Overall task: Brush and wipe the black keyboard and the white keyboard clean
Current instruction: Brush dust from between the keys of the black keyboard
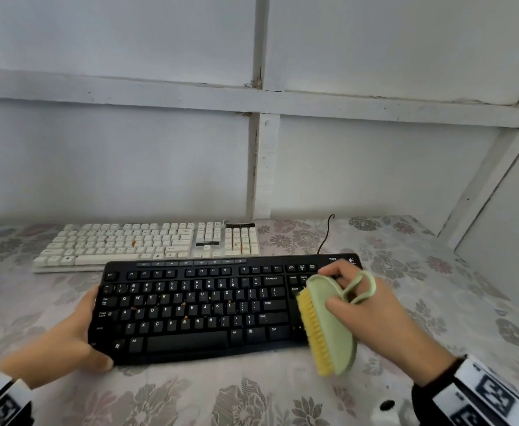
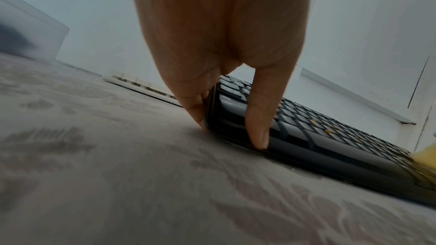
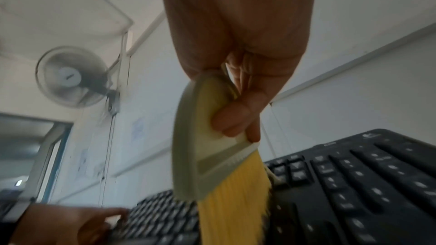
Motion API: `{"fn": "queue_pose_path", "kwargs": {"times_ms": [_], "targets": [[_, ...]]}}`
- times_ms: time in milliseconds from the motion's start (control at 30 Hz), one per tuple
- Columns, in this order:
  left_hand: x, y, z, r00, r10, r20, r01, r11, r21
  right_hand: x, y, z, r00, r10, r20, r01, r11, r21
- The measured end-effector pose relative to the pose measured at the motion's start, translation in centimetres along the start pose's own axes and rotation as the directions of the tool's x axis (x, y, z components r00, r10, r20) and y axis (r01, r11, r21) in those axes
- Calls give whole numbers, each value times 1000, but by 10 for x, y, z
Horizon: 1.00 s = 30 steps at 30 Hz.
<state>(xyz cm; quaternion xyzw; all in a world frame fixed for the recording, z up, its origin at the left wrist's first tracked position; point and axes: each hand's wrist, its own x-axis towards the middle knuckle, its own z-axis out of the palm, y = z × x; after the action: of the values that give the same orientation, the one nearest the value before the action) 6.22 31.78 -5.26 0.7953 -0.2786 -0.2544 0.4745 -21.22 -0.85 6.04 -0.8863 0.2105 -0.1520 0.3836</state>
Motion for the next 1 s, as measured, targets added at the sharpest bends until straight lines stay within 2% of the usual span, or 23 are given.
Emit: {"fn": "queue_pose_path", "kwargs": {"times_ms": [100,200,400,467,533,667,733,1000], "targets": [[1,-5,-4,1000,23,21,-24,998,53,19,-12,-4,991,-51,-122,55,998,30],[2,-5,-5,999,33,31,-36,996,82,35,-16,2,983,-76,-167,82,996,26],[-4,7,0,999,50,16,-51,995,80,5,-4,19,998,-29,47,29,999,-14],[-5,8,1,998,56,10,-56,995,81,-3,-3,14,996,-22,83,23,1000,-14],[-5,7,1,998,57,14,-58,995,78,1,-8,5,999,-25,44,25,1000,7],[-2,0,-3,998,51,24,-53,994,97,26,-20,-4,985,-93,-148,100,994,44],[0,-1,-3,998,58,31,-61,992,106,34,-19,1,981,-91,-173,101,994,51],[-4,5,-1,999,33,15,-35,995,94,-3,3,18,998,-39,52,38,999,21]]}}
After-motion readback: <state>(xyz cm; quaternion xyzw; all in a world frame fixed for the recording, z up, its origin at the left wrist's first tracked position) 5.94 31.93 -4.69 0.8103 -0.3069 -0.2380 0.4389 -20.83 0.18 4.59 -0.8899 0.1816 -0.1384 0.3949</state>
